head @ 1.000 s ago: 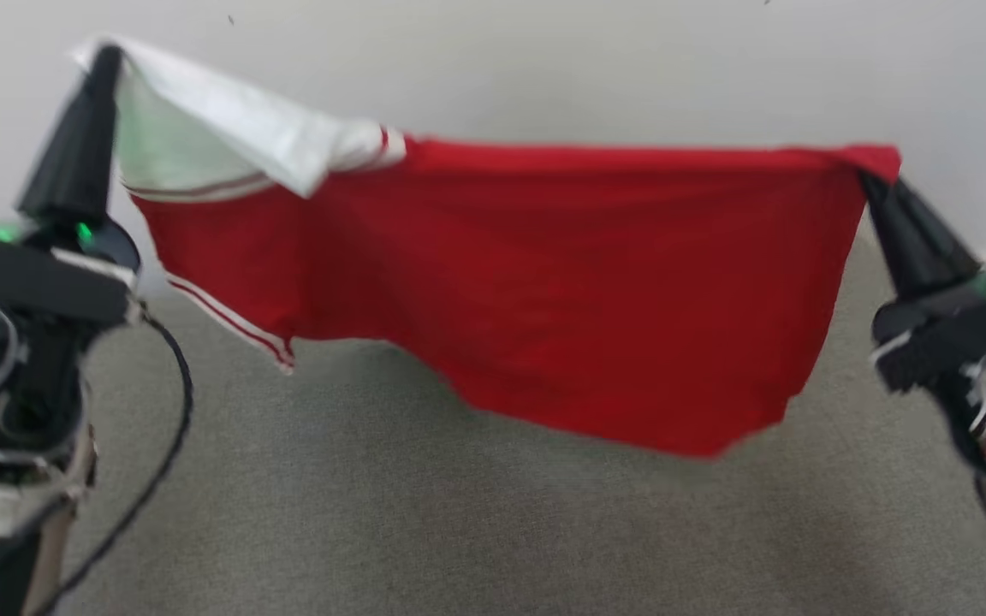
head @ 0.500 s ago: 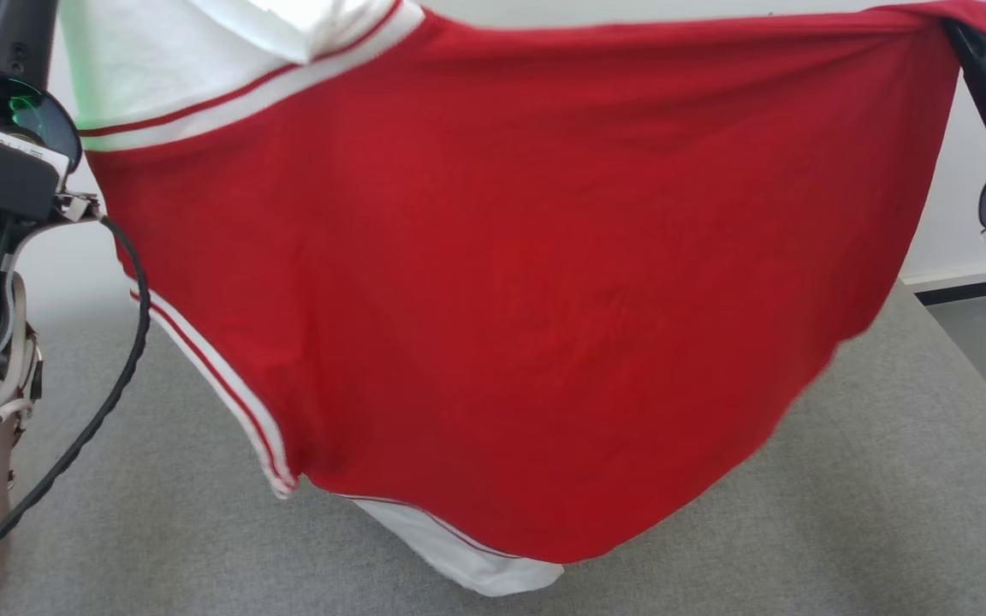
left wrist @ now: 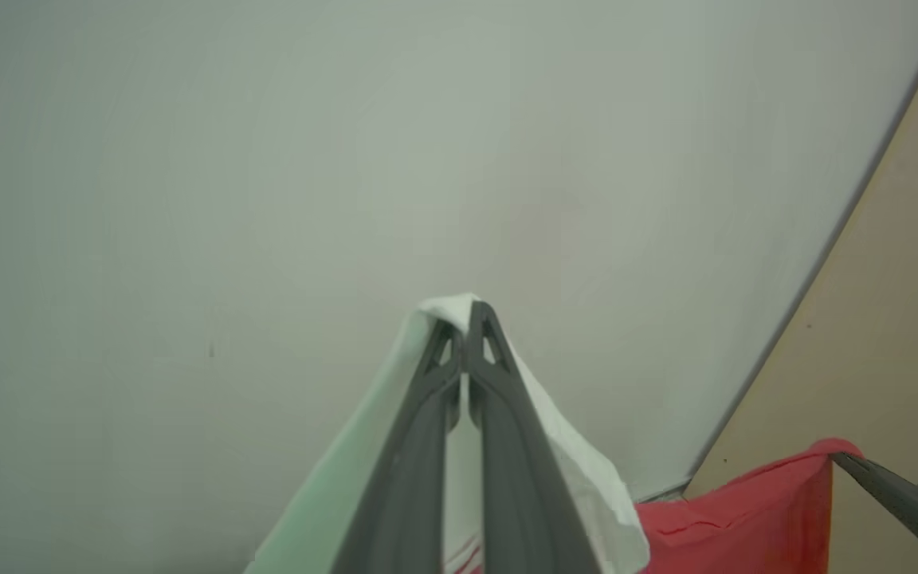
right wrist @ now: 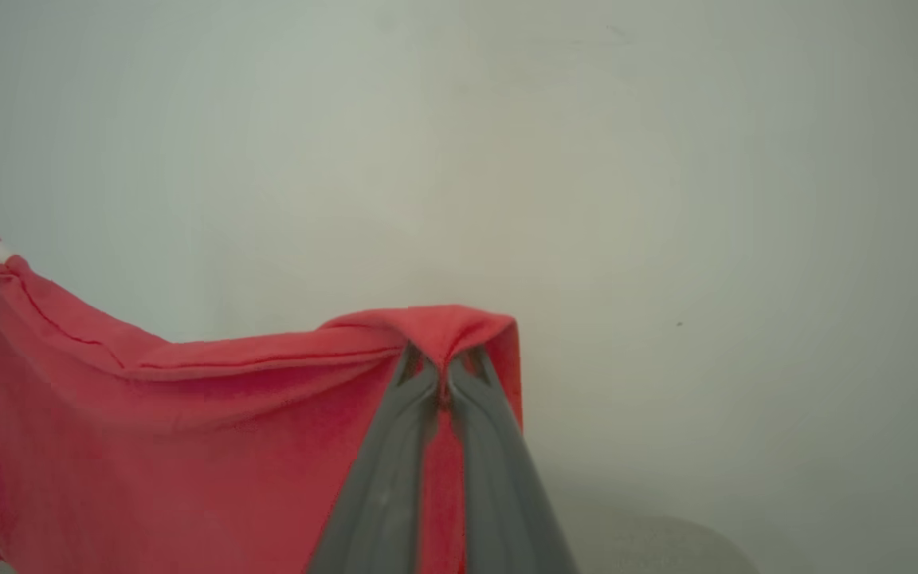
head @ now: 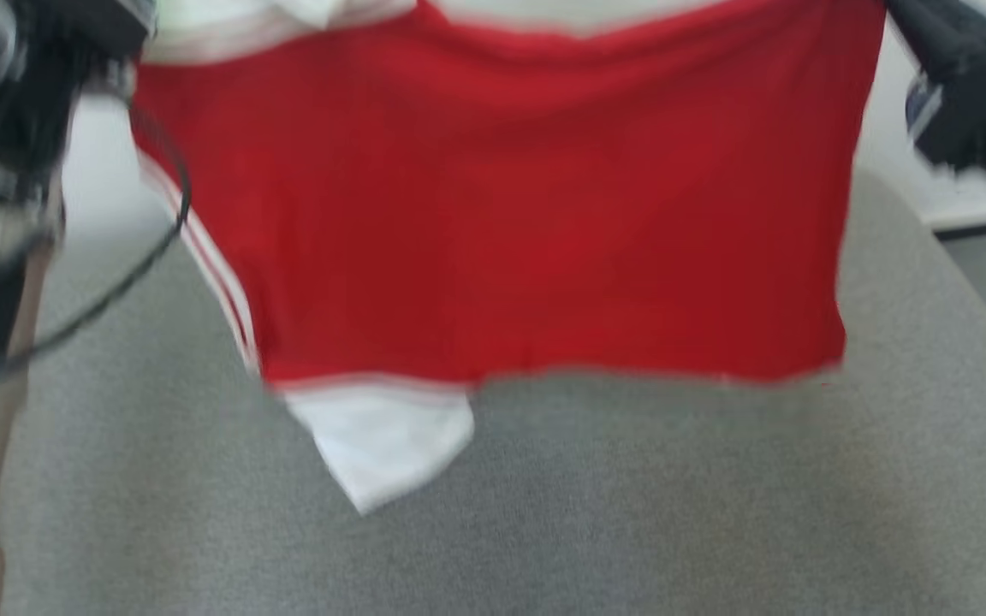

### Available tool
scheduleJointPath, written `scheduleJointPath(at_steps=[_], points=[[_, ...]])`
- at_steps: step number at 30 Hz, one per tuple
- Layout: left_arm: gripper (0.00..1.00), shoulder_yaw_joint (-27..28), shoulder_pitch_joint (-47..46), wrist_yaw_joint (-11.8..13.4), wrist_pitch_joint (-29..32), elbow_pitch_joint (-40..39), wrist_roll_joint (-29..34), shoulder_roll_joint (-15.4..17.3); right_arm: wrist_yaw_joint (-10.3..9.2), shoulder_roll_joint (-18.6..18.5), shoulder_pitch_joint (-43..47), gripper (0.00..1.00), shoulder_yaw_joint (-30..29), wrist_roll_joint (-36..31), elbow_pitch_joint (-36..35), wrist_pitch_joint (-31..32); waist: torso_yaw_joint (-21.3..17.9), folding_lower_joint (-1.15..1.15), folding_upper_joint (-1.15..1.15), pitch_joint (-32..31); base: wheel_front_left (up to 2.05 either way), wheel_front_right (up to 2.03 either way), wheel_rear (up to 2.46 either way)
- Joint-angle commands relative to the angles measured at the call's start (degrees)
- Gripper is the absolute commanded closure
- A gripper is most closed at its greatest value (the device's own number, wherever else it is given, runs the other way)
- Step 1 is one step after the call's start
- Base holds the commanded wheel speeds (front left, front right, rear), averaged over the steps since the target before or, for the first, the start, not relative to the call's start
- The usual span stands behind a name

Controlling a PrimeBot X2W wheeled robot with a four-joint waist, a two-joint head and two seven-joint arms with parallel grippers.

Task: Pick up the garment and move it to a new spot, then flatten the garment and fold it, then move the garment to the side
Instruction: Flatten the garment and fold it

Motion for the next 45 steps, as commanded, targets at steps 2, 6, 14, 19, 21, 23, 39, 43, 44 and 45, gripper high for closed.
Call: scheduleJointPath(at_steps=[2, 6, 14, 19, 21, 23, 39, 43, 44, 45], points=[[1.0, -1.8, -8.7, -0.2, -2.3, 6.5, 4.3, -1.9, 0.06, 3.3, -7.0, 1.0, 0.4, -1.3, 5.1, -0.9, 0.4, 0.0, 0.0, 8.9, 0.0, 0.0, 0.0], [1.0, -5.4, -21.1, -1.1, -12.1, 16.2, 13.7, -3.2, 0.06, 9.3, -17.1, 1.0, 0.6, -6.7, 15.7, -8.9, -0.5, 0.0, 0.0, 16.2, 0.0, 0.0, 0.0], [1.0, -6.5, -35.5, -4.2, -33.0, 24.3, 22.2, -6.6, 0.05, 15.2, -31.1, 1.0, -4.6, -22.3, 32.2, -30.4, 1.0, 0.0, 0.0, 29.3, 0.0, 0.0, 0.0], [1.0, -1.0, -29.6, -5.6, -33.3, 15.3, 24.5, -6.4, 0.05, 16.1, -27.8, 1.0, -8.9, -26.3, 31.8, -30.5, 2.9, 0.0, 0.0, 35.8, 0.0, 0.0, 0.0], [1.0, -0.2, -25.2, -5.5, -33.3, 10.6, 24.8, -7.2, 0.05, 16.4, -25.8, 1.0, -11.1, -27.5, 31.6, -30.5, 3.7, 0.0, 0.0, 37.0, 0.0, 0.0, 0.0], [1.0, 0.1, -20.4, -5.5, -33.3, 5.9, 23.4, -6.9, 0.05, 17.2, -22.8, 1.0, -12.7, -28.3, 31.4, -30.5, 4.3, 0.0, 0.0, 37.4, 0.0, 0.0, 0.0], [1.0, -4.3, 24.5, -5.4, -33.3, -20.2, 7.3, 4.2, 0.05, 11.9, 8.6, 1.0, -12.3, -22.5, 13.3, -30.6, 4.9, 0.0, 0.0, 25.2, 0.0, 0.0, 0.0], [1.0, -4.4, 36.1, -5.4, -33.3, -24.1, 4.5, 7.4, 0.05, 10.2, 17.3, 1.0, -10.2, -19.9, 10.4, -30.6, 4.2, 0.0, 0.0, 20.7, 0.0, 0.0, 0.0], [1.0, -4.3, 39.1, -5.1, -33.3, -25.1, 3.8, 8.0, 0.05, 9.8, 19.3, 1.0, -9.8, -18.9, 9.7, -30.6, 4.1, 0.0, 0.0, 19.7, 0.0, 0.0, 0.0], [1.0, -4.0, 44.7, -4.3, -33.3, -27.1, 2.2, 8.8, 0.05, 8.6, 22.8, 1.0, -9.4, -17.5, 8.3, -30.6, 4.0, 0.0, 0.0, 17.8, 0.0, 0.0, 0.0]])
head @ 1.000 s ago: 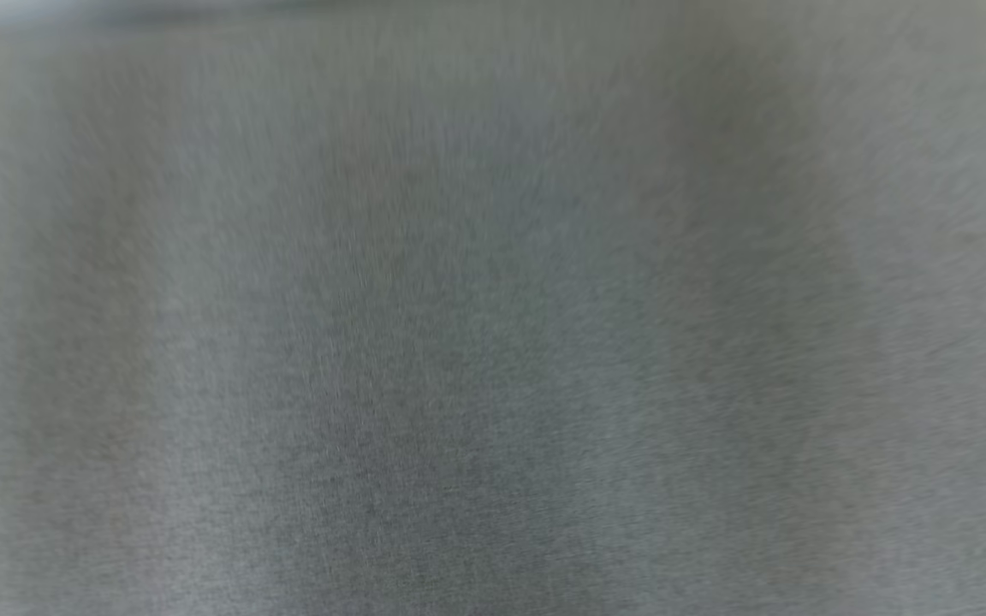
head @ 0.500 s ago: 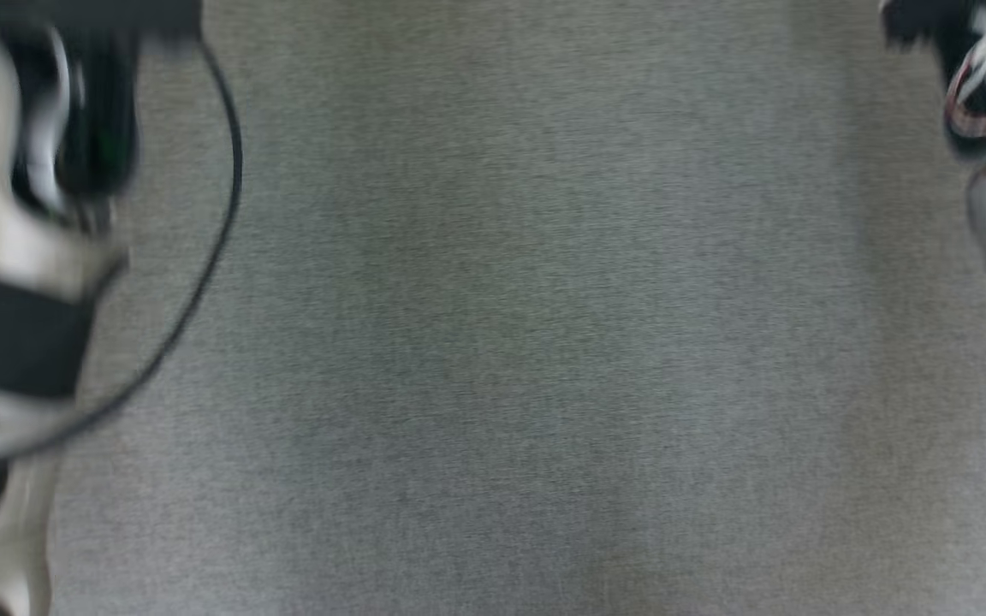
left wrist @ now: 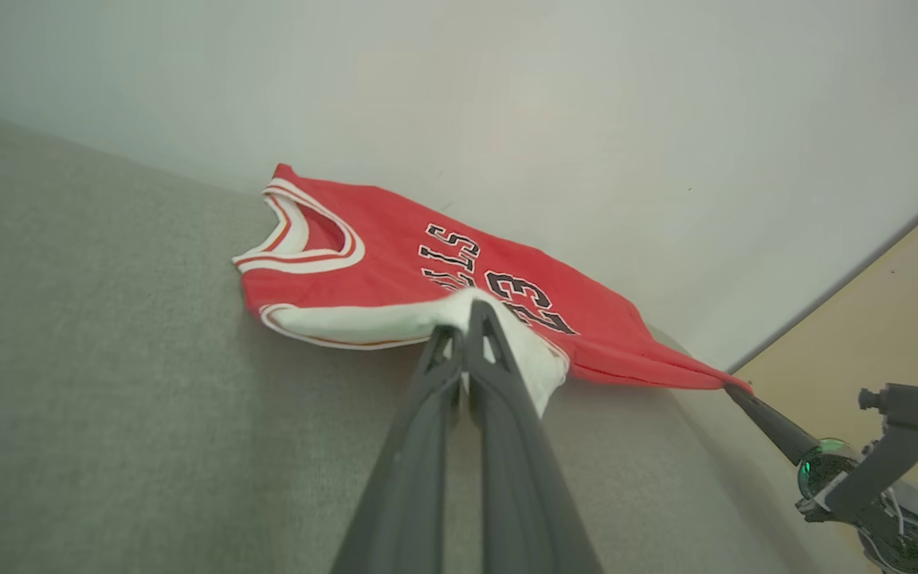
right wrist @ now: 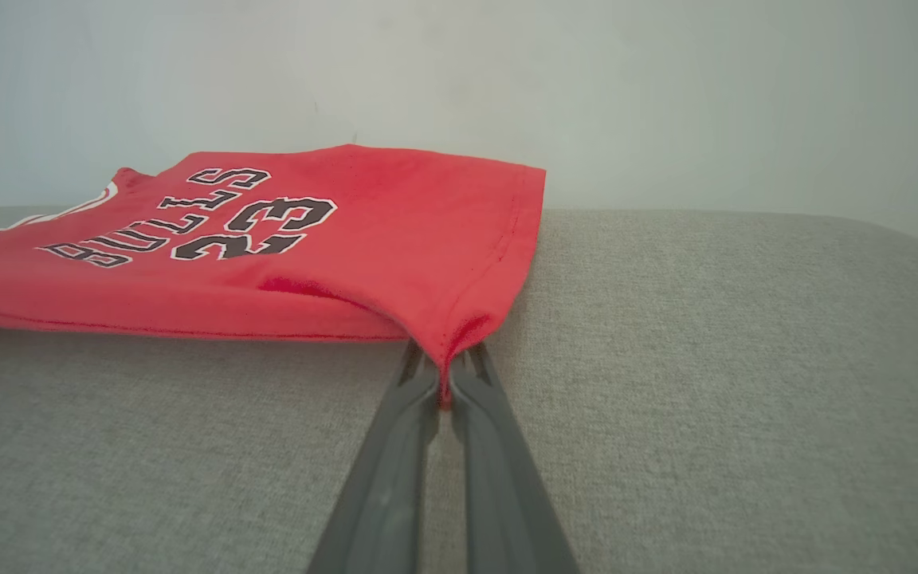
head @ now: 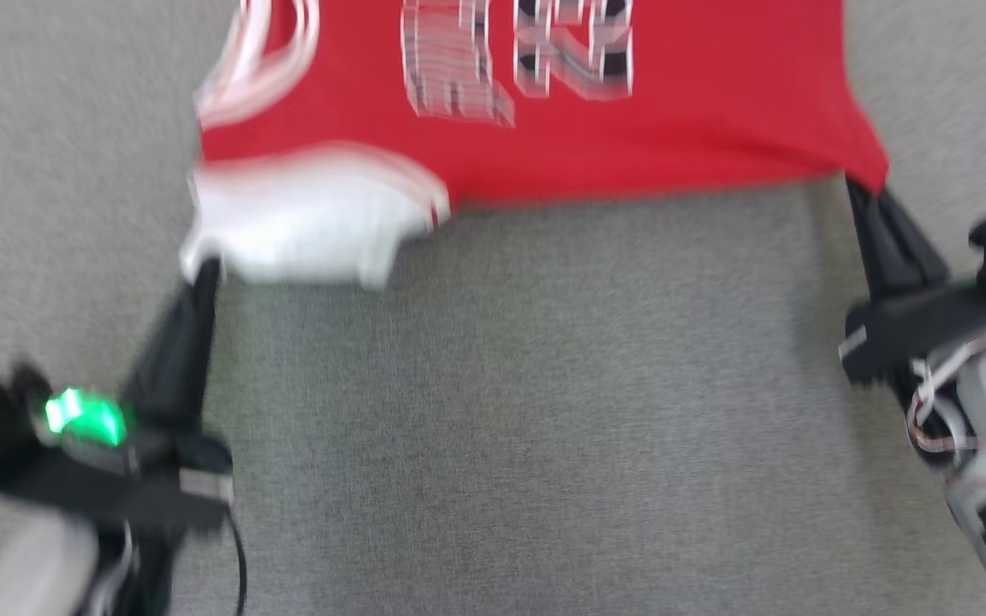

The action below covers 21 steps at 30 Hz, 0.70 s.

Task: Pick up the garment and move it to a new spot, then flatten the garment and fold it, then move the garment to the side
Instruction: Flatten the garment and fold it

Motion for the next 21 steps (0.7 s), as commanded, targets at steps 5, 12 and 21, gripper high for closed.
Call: scheduleJointPath(at_steps=[5, 12, 21], points=[[1.0, -0.7, 11.8, 2.5, 0.4, -5.7, -1.5, 2.5, 0.04, -3.1, 8.3, 1.0, 1.4, 1.1, -2.8, 0.0, -1.4, 0.02, 0.0, -10.4, 0.0, 0.0, 0.0], [1.0, -1.8, 23.9, 6.5, 0.5, -9.2, -2.2, 3.5, 0.04, -5.5, 18.8, 1.0, 0.7, 1.9, -5.7, 0.0, -0.9, 0.02, 0.0, -14.8, 0.0, 0.0, 0.0], [1.0, -3.9, 32.0, 10.0, 1.4, -13.5, -3.7, 2.8, 0.04, -6.8, 28.7, 1.0, -0.5, 1.3, -8.8, 0.5, -0.6, 0.02, 0.0, -17.6, 0.0, 0.0, 0.0]])
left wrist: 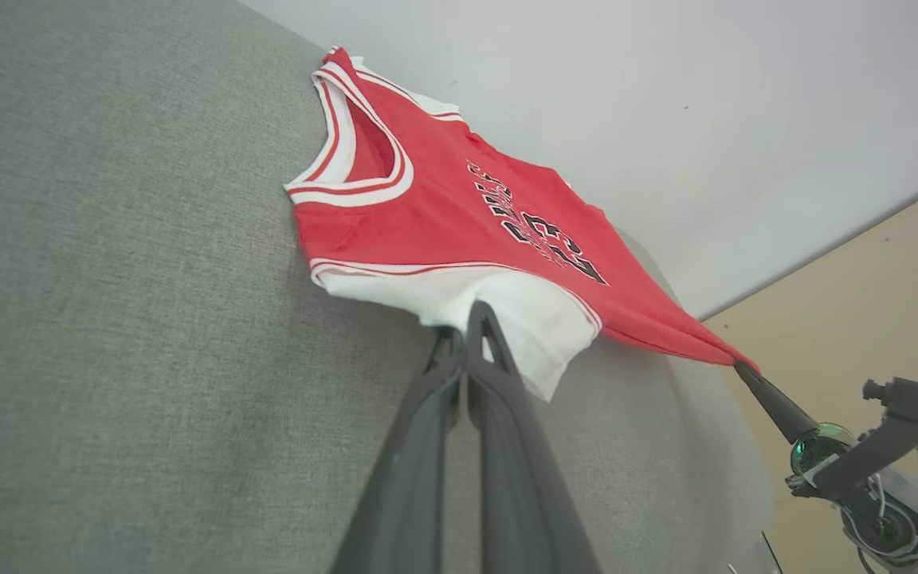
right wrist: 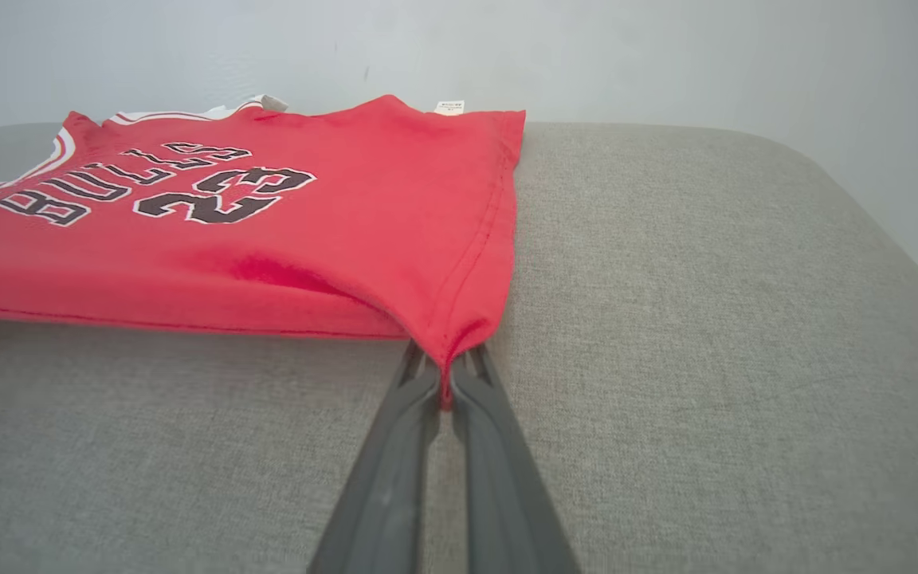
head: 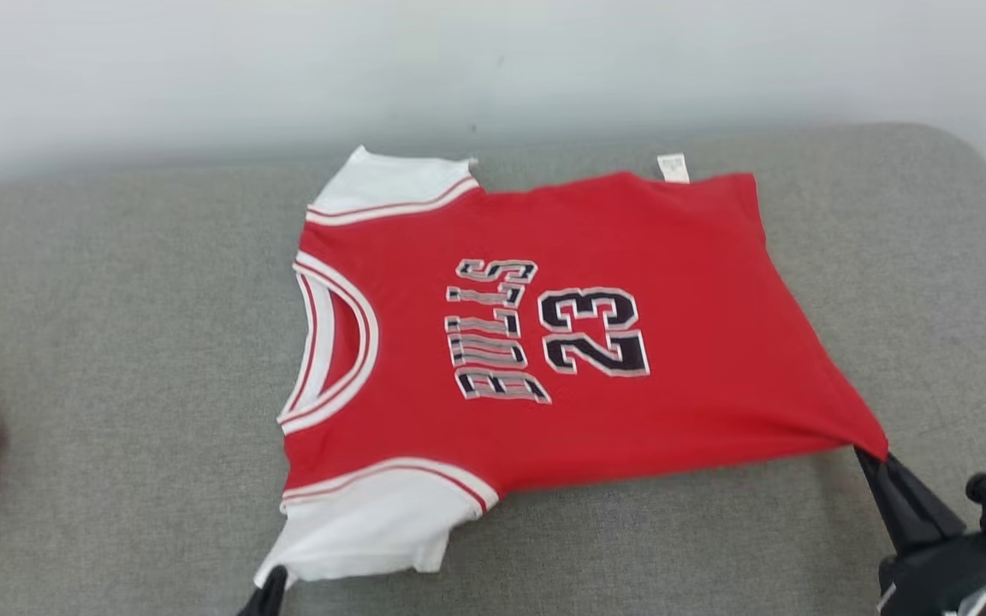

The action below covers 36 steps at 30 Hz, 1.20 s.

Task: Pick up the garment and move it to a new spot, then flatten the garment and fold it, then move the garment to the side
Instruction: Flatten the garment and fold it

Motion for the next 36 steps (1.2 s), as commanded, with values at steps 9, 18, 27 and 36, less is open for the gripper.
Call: scheduleJointPath(at_steps=[9, 18, 27, 36], points=[[1.0, -0.6, -1.5, 3.0, 3.1, -2.0, -3.6, -3.1, 0.04, 0.3, 3.2, 1.0, -2.0, -1.1, -2.4, 5.7, -0.6, 0.02, 0.02, -0.9, 0.0, 0.0, 0.0], [1.0, 1.3, -11.6, 1.7, 1.9, 4.4, -4.3, -8.4, 0.04, 2.0, -2.0, 1.0, -2.1, 0.6, 0.7, 8.1, -0.3, 0.02, 0.02, 2.0, 0.0, 0.0, 0.0], [1.0, -0.1, -23.3, -1.5, 3.1, 14.9, -1.9, -11.0, 0.04, 5.3, -11.4, 1.0, -1.8, 1.9, 6.6, 7.6, -0.7, 0.02, 0.02, 5.8, 0.0, 0.0, 0.0], [1.0, -0.8, -33.9, -4.4, 0.8, 27.8, 2.8, -13.8, 0.04, 7.0, -20.0, 1.0, 0.5, 2.6, 14.4, 5.7, 0.0, 0.02, 0.02, 9.0, 0.0, 0.0, 0.0]])
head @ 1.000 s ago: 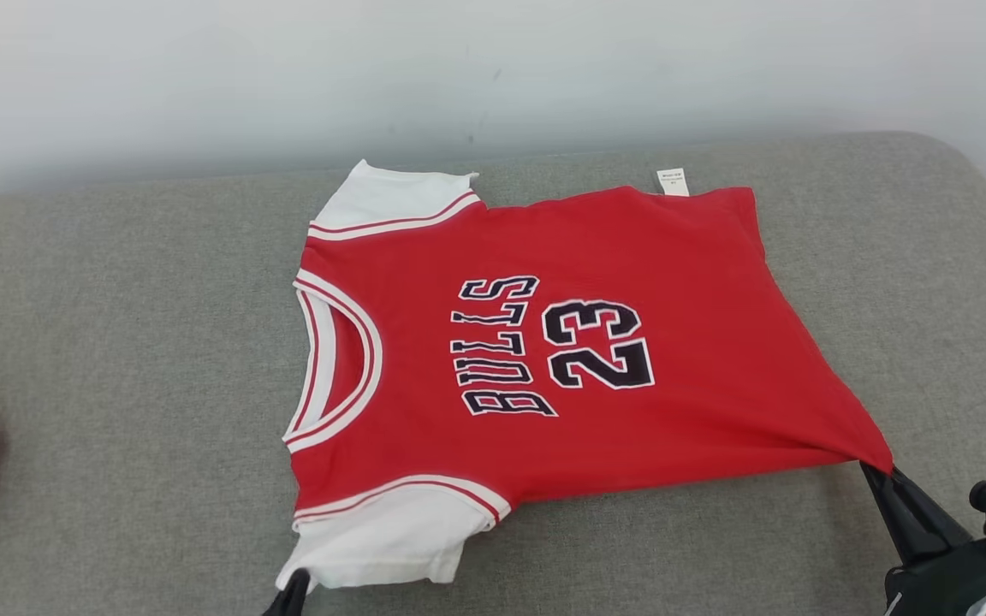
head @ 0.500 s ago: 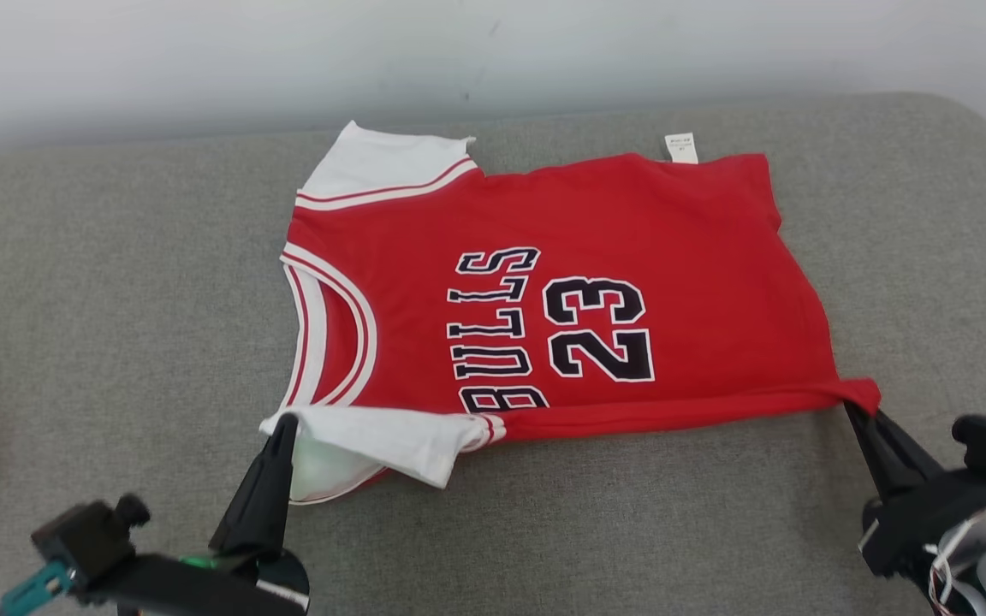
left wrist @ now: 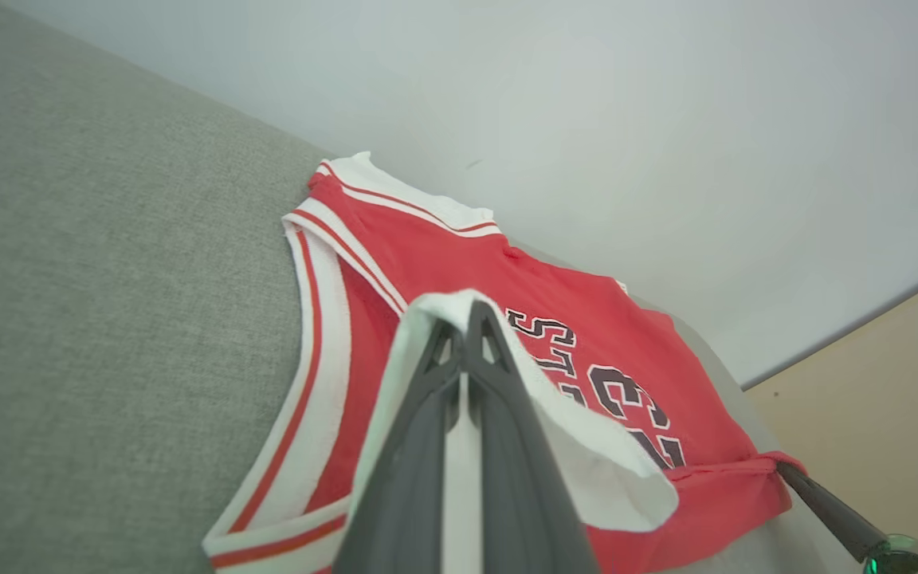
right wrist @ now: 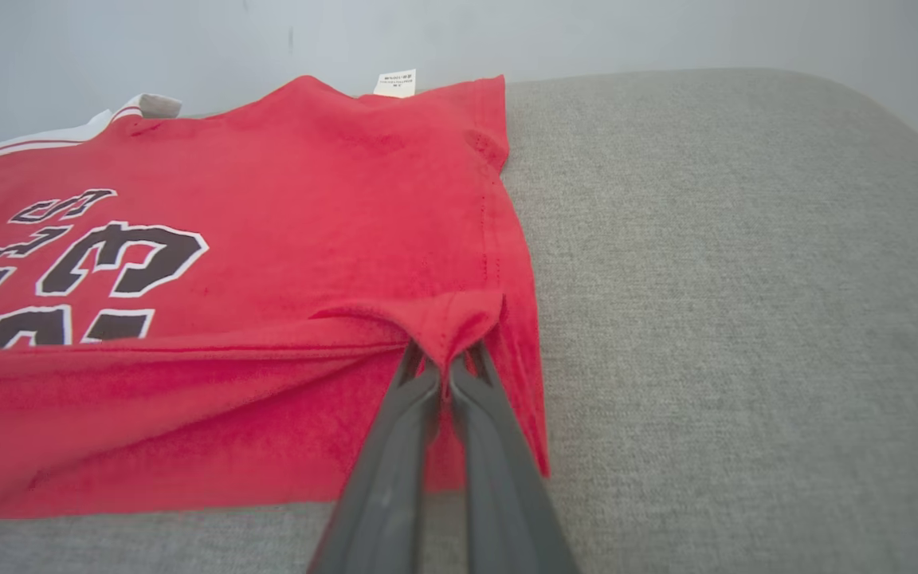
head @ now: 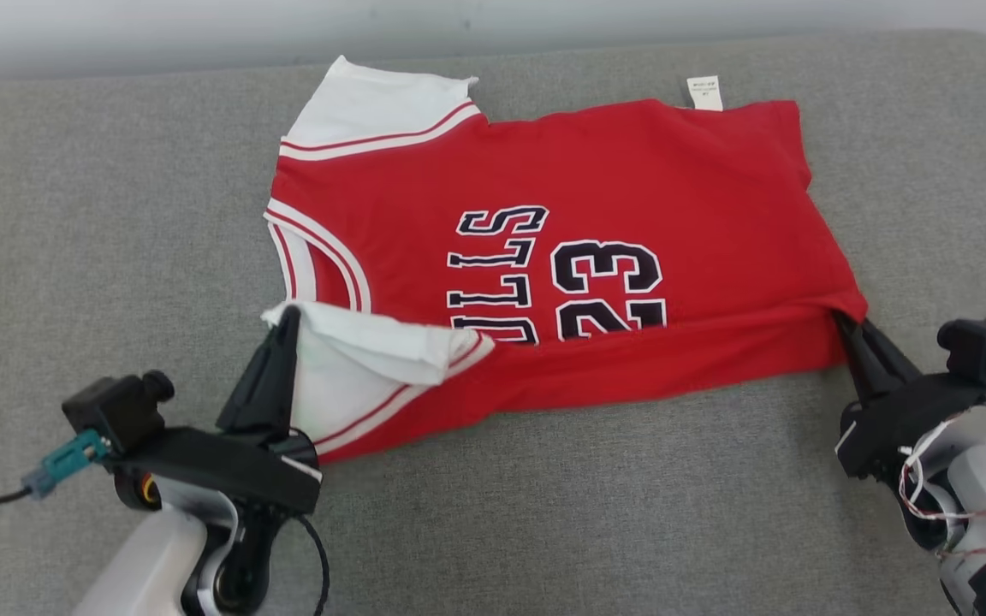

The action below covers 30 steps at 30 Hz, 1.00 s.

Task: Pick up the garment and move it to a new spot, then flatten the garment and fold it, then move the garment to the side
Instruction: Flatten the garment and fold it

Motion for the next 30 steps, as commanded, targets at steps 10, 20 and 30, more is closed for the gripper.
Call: scheduleJointPath(at_steps=[10, 20, 30], points=[[1.0, 2.5, -8.6, -4.1, -2.6, 8.3, 8.4, -2.3, 0.04, 1.5, -7.8, 1.0, 3.1, 1.2, 6.3, -4.7, 0.2, -0.01, -0.01, 2.7, 0.0, 0.0, 0.0], [0.0, 12.4, -8.7, -5.8, -2.7, 9.0, 17.2, -7.0, 0.04, 2.9, -9.6, 0.0, -2.4, -3.7, 4.3, -6.5, 0.1, -0.01, -0.01, 3.5, 0.0, 0.0, 0.0], [0.0, 14.4, -0.2, -6.5, -1.3, 10.6, 19.0, -9.3, 0.04, 6.3, 1.5, 0.0, -12.9, -8.0, -1.6, -6.5, -0.3, -0.01, -0.01, 1.9, 0.0, 0.0, 0.0]])
